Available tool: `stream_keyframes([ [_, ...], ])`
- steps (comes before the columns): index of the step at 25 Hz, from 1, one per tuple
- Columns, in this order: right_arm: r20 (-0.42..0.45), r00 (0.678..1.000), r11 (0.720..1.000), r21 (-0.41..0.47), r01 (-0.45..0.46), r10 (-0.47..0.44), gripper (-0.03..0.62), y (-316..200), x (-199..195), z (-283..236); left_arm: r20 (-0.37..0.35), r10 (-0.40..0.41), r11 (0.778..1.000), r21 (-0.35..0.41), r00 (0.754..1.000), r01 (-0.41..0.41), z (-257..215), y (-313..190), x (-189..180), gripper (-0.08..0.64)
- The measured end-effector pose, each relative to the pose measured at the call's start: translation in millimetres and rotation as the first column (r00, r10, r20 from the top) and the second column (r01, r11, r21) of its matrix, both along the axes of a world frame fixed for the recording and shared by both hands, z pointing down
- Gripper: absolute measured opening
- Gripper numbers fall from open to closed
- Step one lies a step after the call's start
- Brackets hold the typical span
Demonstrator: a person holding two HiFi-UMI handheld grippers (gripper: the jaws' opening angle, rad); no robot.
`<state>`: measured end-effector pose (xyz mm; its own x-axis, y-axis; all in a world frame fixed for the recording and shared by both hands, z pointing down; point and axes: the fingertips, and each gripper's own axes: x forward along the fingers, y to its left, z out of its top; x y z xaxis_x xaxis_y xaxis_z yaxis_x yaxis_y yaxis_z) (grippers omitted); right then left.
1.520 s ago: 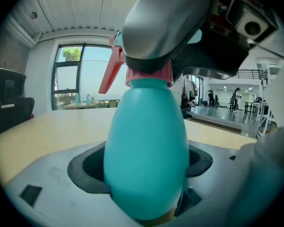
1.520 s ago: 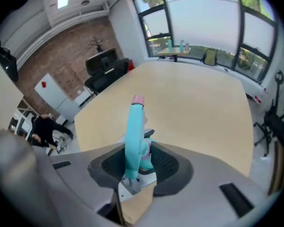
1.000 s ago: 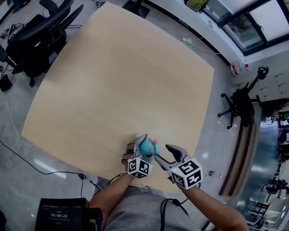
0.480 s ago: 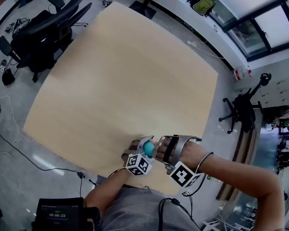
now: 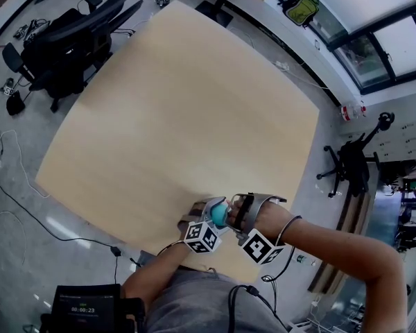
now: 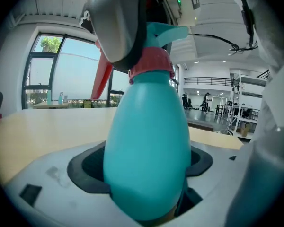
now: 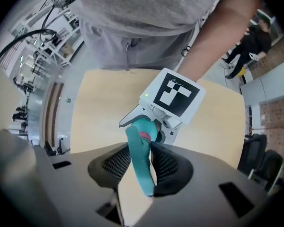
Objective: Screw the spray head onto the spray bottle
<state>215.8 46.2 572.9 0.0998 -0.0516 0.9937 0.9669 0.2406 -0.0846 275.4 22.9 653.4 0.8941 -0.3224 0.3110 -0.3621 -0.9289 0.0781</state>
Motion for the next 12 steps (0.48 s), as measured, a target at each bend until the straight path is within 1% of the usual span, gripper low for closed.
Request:
stream_keyframes([
  [3, 0.002, 0.995, 0.995, -0.016, -0.101, 0.101, 0.132, 1.8, -2.4, 0.0, 0.009, 0.003, 1.0, 0.001, 1.0, -0.003, 1.1, 1.5, 0.0, 0.393],
  [4, -0.007, 0.99, 0.99, -0.014, -0.138, 0.138, 0.13, 2.4, -2.9, 0.2, 0.013, 0.004, 1.0, 0.002, 1.0, -0.004, 1.4, 1.9, -0.1, 0.393],
  [5, -0.022, 0.981, 0.981, -0.009, -0.195, 0.195, 0.13, 2.8, -3.2, 0.5, 0.016, 0.004, 1.0, 0.003, 1.0, -0.004, 1.6, 2.1, -0.1, 0.393],
  [6, -0.043, 0.957, 0.958, -0.001, -0.286, 0.286, 0.129, 2.6, -3.7, 1.1, 0.019, 0.004, 1.0, 0.005, 1.0, -0.004, 1.7, 1.9, -0.1, 0.393],
  [7, -0.069, 0.907, 0.909, 0.011, -0.417, 0.416, 0.128, 1.9, -4.3, 2.1, 0.023, 0.002, 1.0, 0.008, 1.0, -0.002, 1.7, 1.3, -0.2, 0.393],
  [8, -0.098, 0.813, 0.818, 0.027, -0.575, 0.574, 0.127, 0.7, -5.0, 3.7, 0.027, -0.002, 1.0, 0.01, 1.0, 0.002, 1.7, 0.6, -0.6, 0.393],
  [9, -0.124, 0.67, 0.678, 0.047, -0.733, 0.732, 0.127, -0.9, -5.5, 5.6, 0.03, -0.01, 1.0, 0.011, 0.999, 0.01, 1.7, -0.3, -1.3, 0.393],
  [10, -0.141, 0.487, 0.499, 0.071, -0.864, 0.862, 0.127, -2.4, -5.5, 7.4, 0.033, -0.022, 1.0, 0.012, 0.999, 0.021, 1.5, -1.1, -2.2, 0.393],
  [11, -0.145, 0.291, 0.305, 0.089, -0.948, 0.946, 0.129, -3.6, -5.7, 8.8, 0.035, -0.038, 0.999, 0.013, 0.999, 0.038, 1.2, -2.0, -3.3, 0.393],
  [12, -0.135, 0.111, 0.124, 0.092, -0.988, 0.985, 0.13, -4.6, -6.6, 9.6, 0.037, -0.06, 0.998, 0.013, 0.998, 0.059, 0.7, -3.0, -4.8, 0.393],
])
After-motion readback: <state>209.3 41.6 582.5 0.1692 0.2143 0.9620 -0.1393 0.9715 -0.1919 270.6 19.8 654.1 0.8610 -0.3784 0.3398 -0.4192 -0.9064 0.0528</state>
